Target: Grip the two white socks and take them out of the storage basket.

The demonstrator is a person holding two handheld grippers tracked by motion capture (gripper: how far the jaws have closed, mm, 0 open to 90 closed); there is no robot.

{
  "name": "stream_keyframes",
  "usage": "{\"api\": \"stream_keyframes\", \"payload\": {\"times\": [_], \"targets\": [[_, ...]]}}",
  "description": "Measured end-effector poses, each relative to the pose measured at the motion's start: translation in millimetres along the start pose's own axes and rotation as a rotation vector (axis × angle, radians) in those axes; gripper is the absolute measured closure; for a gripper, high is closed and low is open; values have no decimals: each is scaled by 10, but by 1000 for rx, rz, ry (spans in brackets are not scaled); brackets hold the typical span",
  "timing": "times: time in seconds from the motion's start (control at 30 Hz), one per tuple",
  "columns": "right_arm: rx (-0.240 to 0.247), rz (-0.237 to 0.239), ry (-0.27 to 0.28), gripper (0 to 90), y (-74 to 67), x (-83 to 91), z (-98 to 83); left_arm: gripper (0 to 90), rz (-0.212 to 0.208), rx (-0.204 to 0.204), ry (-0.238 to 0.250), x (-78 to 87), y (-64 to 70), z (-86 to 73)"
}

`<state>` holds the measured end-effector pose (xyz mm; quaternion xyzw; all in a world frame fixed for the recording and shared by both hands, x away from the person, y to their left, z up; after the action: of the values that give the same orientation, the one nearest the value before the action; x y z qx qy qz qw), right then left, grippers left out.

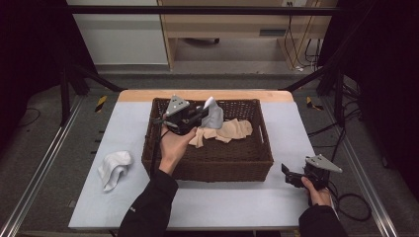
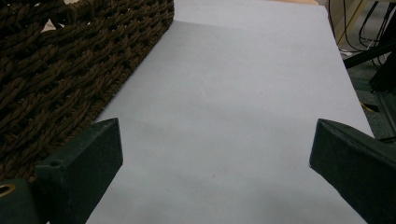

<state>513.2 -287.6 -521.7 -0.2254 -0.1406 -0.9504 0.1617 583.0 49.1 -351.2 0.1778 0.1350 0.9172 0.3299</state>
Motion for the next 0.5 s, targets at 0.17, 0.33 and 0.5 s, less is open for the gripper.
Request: {"api": "stream_keyframes", "payload": {"times": [0.17, 0.33, 0.5], "targets": [[-2, -6, 3, 29, 9, 3, 0, 836, -5, -6, 46, 165, 33, 151], [-2, -13, 7, 29, 13, 7, 1, 835, -7, -19, 88, 327, 57, 288], [-5, -15, 12, 28, 18, 12, 3, 835, -15, -26, 117, 465, 75, 394]]}}
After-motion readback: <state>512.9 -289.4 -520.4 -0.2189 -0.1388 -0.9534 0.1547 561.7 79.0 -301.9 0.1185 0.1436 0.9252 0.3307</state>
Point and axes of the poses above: each handheld gripper's, and its own axes: x roughly backward along the jaws, z roughly out of its top, y roughly to its right, the point moved 8 cm from there along -x, roughly forward along the jaws, and after that the axes turned 14 degrees about x, right-handed, at the moved point
